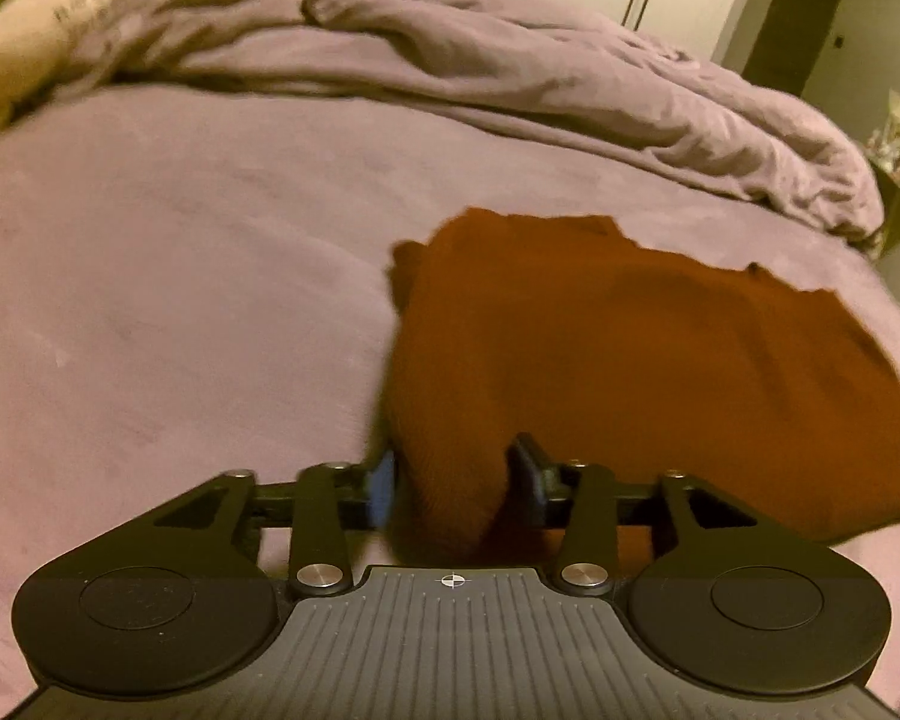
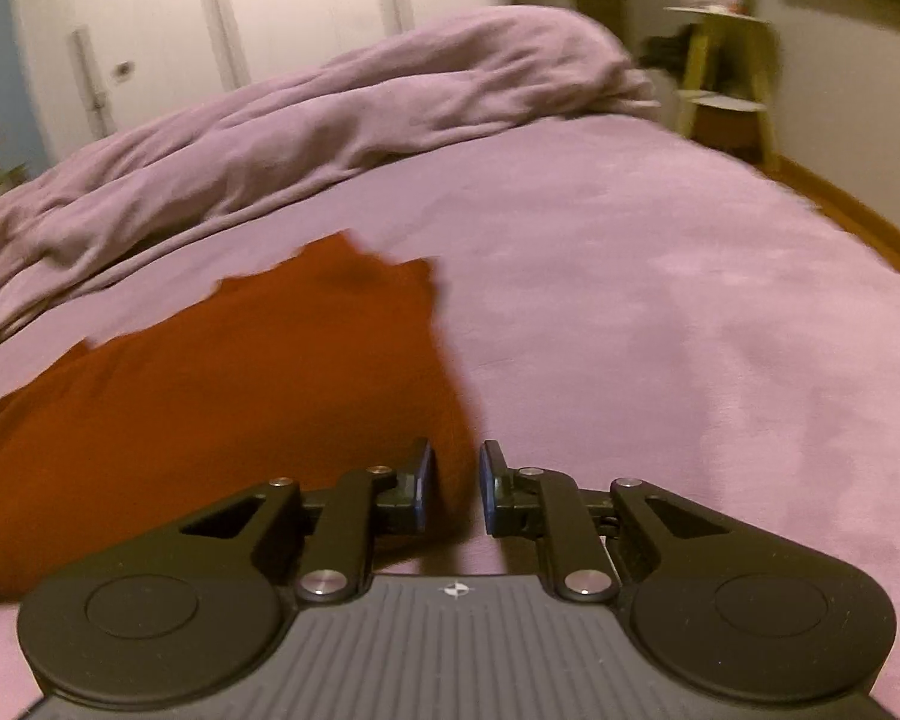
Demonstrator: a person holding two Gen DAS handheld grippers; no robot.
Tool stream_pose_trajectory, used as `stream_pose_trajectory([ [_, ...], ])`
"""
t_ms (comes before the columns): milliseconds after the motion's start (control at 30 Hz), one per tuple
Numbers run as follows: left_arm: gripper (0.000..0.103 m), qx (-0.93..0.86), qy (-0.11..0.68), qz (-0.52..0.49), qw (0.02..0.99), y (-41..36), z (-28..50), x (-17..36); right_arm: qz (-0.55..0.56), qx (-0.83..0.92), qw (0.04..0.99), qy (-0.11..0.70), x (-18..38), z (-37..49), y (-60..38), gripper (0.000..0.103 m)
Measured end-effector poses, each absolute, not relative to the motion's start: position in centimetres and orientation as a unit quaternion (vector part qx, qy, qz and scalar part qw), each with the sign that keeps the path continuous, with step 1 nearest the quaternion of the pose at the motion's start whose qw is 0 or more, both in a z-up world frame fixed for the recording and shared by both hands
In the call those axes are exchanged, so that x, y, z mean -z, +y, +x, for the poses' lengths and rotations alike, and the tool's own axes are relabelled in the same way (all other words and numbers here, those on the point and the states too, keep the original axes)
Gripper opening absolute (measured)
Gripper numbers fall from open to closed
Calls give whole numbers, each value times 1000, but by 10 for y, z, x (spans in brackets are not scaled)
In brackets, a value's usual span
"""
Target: Fold small clothes
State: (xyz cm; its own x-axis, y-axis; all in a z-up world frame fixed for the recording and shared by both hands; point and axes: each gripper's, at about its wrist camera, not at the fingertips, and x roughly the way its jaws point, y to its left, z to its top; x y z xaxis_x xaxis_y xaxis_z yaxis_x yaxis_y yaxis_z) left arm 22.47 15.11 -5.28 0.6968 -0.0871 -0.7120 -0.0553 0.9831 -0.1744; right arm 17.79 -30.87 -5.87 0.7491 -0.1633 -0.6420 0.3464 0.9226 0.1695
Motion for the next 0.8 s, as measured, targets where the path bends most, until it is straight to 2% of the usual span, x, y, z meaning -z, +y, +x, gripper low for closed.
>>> stream_pose_trajectory([
  [100, 65, -7, 386, -79, 919, 156, 222, 51, 149, 150, 924, 319, 51, 174, -316, 16],
  [167, 68, -20, 386, -93, 918, 162, 222, 51, 135, 124, 933, 310, 44, 172, -304, 16],
  [500, 66, 46, 423, -211, 880, 176, 224, 59, 48, -49, 948, 311, 38, 178, -193, 16],
  [800, 64, 81, 432, -299, 847, 178, 261, 81, 32, -73, 942, 327, 46, 183, -169, 16],
])
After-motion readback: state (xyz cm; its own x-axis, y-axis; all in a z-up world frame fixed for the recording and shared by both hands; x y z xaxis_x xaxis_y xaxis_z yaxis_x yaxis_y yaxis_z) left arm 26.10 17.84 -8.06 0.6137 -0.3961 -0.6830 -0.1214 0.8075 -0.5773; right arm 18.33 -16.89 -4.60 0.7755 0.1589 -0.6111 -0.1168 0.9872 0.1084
